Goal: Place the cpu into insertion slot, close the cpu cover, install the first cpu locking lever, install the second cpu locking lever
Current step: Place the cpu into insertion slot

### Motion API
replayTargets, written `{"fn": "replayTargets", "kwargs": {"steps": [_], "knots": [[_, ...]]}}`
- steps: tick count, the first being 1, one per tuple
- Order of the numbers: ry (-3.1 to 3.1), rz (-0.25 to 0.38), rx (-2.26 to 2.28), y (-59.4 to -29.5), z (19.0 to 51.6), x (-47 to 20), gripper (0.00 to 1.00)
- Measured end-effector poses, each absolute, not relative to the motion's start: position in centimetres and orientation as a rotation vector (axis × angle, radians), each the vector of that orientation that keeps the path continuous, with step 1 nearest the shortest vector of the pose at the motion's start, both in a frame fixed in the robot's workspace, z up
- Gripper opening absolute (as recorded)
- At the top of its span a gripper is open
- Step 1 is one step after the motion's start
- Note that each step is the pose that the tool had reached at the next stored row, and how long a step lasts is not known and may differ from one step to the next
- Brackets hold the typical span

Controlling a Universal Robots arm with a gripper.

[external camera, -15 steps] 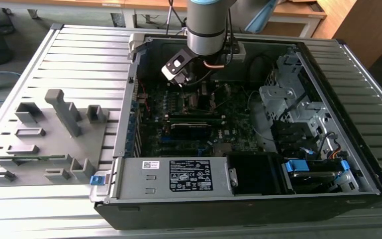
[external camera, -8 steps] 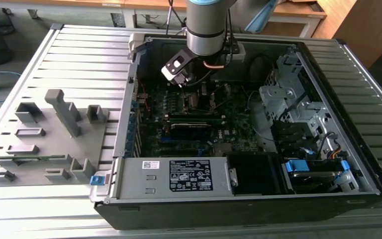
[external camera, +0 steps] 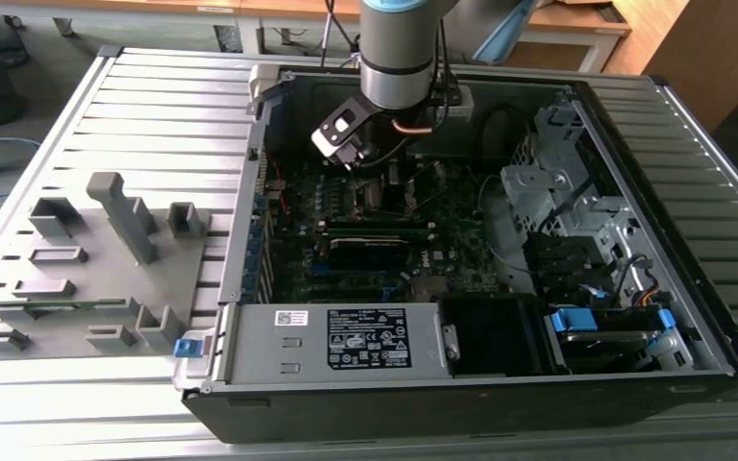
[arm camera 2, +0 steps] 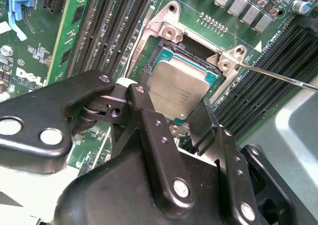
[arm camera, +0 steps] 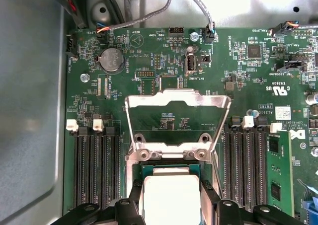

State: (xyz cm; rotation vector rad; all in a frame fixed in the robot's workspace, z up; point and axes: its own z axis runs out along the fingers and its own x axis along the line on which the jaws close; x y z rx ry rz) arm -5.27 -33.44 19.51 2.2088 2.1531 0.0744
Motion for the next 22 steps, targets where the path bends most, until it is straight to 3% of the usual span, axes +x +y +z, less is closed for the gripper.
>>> {"fn": "replayTargets", "kwargs": {"steps": [22], "knots": [[2.153, 0.075, 2.209, -33.42, 19.69, -5.59, 0.54]]}}
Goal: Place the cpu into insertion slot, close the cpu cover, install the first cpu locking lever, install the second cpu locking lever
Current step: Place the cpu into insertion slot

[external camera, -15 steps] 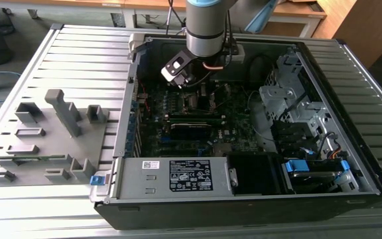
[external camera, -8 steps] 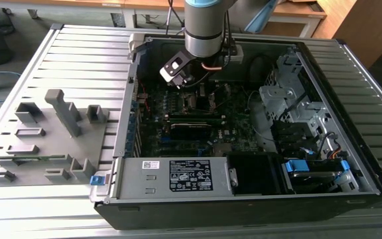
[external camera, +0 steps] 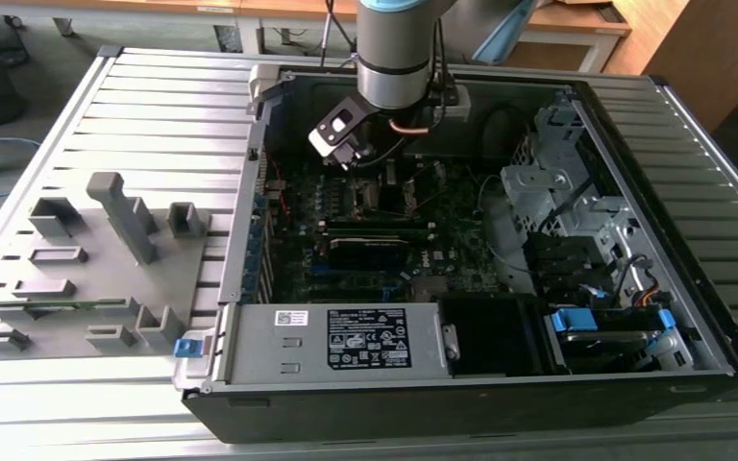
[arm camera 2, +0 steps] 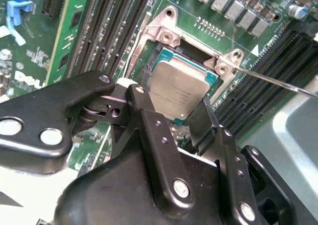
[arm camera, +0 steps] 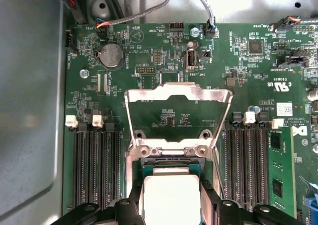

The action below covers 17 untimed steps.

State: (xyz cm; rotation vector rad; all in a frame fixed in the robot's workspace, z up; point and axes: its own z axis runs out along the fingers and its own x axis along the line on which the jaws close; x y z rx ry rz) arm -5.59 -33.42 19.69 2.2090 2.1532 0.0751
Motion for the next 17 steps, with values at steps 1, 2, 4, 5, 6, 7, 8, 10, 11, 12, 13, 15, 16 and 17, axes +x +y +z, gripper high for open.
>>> {"fn": "replayTargets", "kwargs": {"steps": [1, 2, 4, 5, 6, 7, 8, 10, 11, 12, 13, 15, 16, 17], "knots": [[2.153, 0.074, 2.209, -33.43, 19.91, -5.60, 0.54], [2.153, 0.074, 2.209, -33.43, 20.00, -5.60, 0.54], [2.153, 0.075, 2.209, -33.44, 19.99, -5.59, 0.54], [2.153, 0.075, 2.209, -33.45, 19.98, -5.58, 0.54], [2.153, 0.075, 2.209, -33.47, 19.97, -5.54, 0.54], [2.153, 0.074, 2.209, -33.48, 19.96, -5.52, 0.54], [2.153, 0.074, 2.209, -33.49, 19.95, -5.50, 0.54], [2.153, 0.074, 2.209, -33.50, 19.86, -5.50, 0.54], [2.153, 0.075, 2.209, -33.50, 19.79, -5.49, 0.54], [2.153, 0.075, 2.209, -33.51, 19.71, -5.49, 0.54], [2.153, 0.075, 2.209, -33.51, 19.65, -5.49, 0.54], [2.153, 0.074, 2.209, -33.51, 19.65, -5.50, 0.54], [2.153, 0.074, 2.209, -33.51, 19.65, -5.50, 0.54], [2.153, 0.074, 2.209, -33.51, 19.65, -5.50, 0.54]]}}
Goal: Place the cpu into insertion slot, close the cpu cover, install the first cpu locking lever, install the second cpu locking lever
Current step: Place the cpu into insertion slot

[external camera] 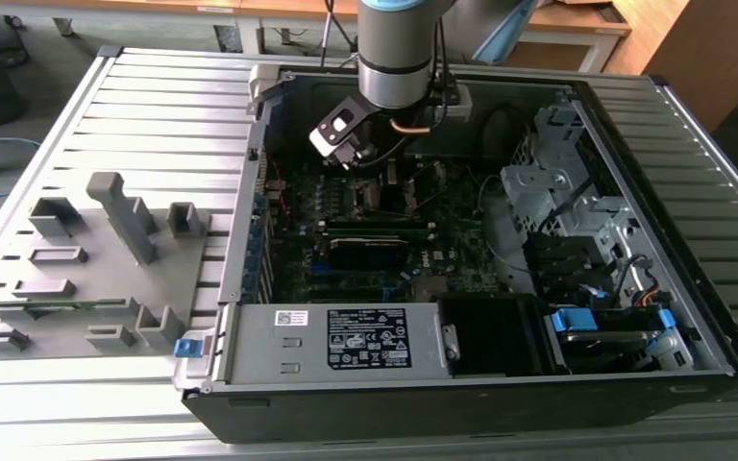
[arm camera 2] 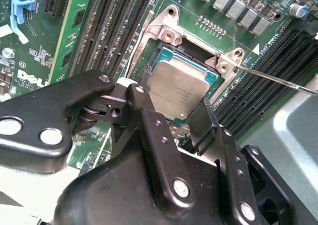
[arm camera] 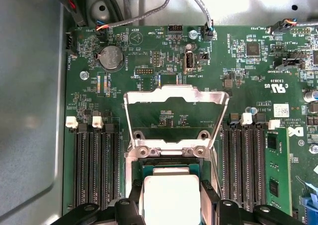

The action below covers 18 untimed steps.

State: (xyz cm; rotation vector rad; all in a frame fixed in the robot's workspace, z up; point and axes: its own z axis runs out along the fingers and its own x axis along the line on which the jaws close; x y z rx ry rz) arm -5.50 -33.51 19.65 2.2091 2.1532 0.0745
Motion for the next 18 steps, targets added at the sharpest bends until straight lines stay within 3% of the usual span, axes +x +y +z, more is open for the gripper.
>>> {"fn": "replayTargets", "kwargs": {"steps": [18], "knots": [[2.153, 0.075, 2.209, -33.51, 19.32, -5.42, 0.54]]}}
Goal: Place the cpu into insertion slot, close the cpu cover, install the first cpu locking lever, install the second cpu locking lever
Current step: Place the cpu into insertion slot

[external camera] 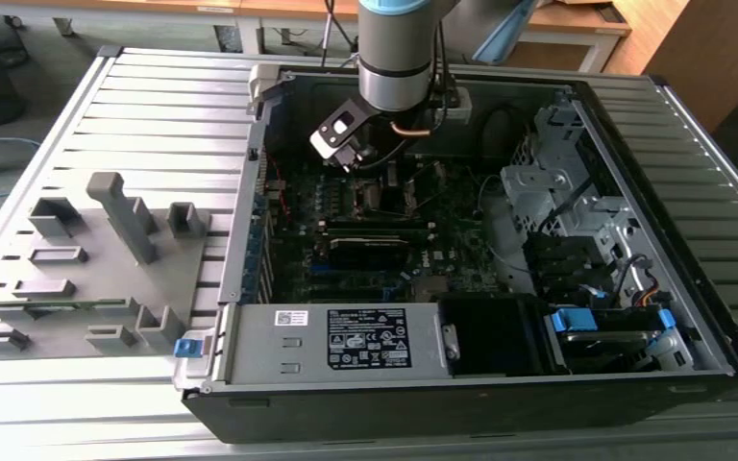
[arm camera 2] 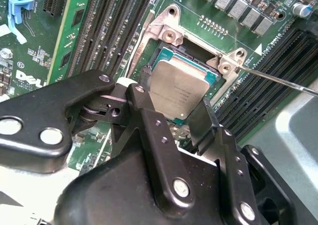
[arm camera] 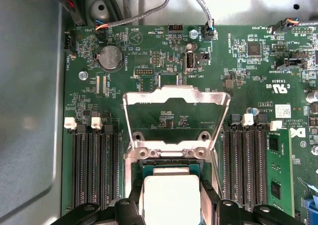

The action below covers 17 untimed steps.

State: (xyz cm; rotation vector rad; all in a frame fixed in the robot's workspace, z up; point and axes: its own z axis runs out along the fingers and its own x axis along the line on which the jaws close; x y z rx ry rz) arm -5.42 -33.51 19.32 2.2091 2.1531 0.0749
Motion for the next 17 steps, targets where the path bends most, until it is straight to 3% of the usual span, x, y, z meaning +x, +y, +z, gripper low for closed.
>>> {"fn": "replayTargets", "kwargs": {"steps": [17], "knots": [[2.153, 0.076, 2.209, -33.50, 19.29, -5.41, 0.54]]}}
